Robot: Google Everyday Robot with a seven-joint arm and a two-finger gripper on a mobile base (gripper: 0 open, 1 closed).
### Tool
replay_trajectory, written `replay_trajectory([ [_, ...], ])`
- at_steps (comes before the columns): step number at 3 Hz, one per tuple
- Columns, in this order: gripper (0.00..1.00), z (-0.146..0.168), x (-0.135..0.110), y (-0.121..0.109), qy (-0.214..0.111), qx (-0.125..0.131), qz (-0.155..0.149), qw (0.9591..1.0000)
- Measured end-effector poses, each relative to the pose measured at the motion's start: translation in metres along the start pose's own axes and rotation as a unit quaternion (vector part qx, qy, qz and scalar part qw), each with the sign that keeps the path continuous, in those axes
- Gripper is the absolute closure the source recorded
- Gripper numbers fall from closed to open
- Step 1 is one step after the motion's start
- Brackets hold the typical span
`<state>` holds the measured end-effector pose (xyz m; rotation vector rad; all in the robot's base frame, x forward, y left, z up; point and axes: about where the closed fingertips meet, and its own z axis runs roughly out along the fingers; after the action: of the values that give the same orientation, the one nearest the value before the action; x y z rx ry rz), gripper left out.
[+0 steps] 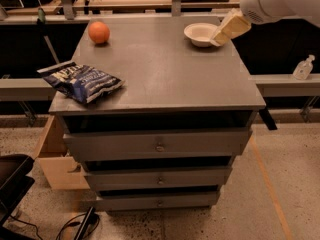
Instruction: Move paper bowl near blue chip bag
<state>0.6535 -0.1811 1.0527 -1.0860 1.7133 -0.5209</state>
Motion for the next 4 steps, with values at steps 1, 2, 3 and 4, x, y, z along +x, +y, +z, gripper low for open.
replay_trajectory([
  [1,0.00,0.025,0.005,-0.012,-0.031,0.012,0.019,0.9993],
  [2,0.00,0.056,0.025,-0.029,-0.047,0.016,0.033,0.9982],
  [3,0.00,0.090,0.050,-0.045,-0.035,0.013,0.010,0.9992],
  [4,0.00,0.124,0.071,-0.053,-0.017,0.000,-0.027,0.9995],
])
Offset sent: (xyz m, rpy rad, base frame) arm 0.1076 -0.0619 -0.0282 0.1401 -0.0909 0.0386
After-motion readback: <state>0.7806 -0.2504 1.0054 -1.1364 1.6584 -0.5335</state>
